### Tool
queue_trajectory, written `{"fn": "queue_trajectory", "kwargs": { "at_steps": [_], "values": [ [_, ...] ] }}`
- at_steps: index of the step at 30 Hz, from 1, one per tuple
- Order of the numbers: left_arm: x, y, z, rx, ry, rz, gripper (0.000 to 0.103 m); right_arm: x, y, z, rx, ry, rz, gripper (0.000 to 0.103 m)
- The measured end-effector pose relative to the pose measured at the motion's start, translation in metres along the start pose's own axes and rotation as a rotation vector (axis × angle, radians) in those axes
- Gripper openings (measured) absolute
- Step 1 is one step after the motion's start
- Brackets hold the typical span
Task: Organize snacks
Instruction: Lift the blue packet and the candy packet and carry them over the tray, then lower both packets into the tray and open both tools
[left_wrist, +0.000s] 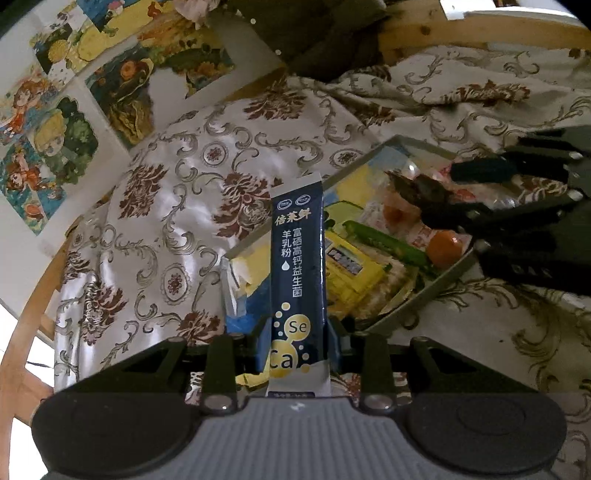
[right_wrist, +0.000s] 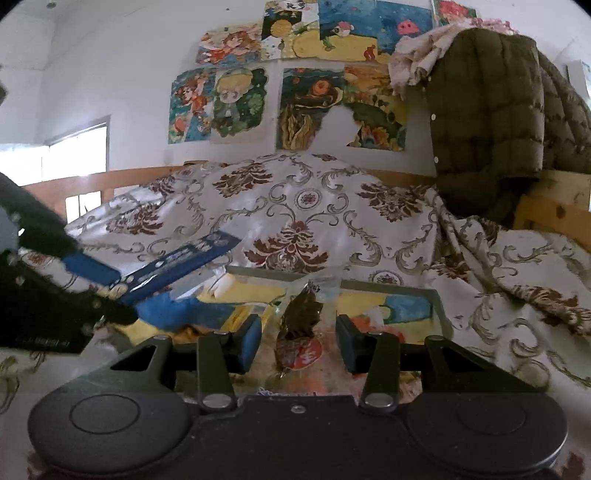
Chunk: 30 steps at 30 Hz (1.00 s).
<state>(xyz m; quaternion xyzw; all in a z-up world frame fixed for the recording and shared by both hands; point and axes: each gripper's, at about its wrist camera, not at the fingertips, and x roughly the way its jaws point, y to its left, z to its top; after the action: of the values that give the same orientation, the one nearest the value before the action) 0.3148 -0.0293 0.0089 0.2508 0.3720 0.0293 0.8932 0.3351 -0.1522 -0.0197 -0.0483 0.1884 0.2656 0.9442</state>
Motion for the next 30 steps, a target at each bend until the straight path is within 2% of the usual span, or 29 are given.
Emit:
{"fn": "queue_trajectory", "kwargs": {
  "at_steps": [11,21,30],
  "values": [
    [0.024,-0.003,0.005,0.010,0.085,0.037,0.035,0.031,-0.001,-0.002,0.038,0.047,0.033,0.046],
    [0.054,-0.013,0.008,-0.082,0.175,0.036,0.035,0.045,-0.012,-0.006,0.120,0.068,0.064,0.047],
    [0.068,-0.019,0.009,-0.047,0.177,0.061,0.038,0.054,-0.011,-0.014,0.104,0.096,0.058,0.049]
  ]
}}
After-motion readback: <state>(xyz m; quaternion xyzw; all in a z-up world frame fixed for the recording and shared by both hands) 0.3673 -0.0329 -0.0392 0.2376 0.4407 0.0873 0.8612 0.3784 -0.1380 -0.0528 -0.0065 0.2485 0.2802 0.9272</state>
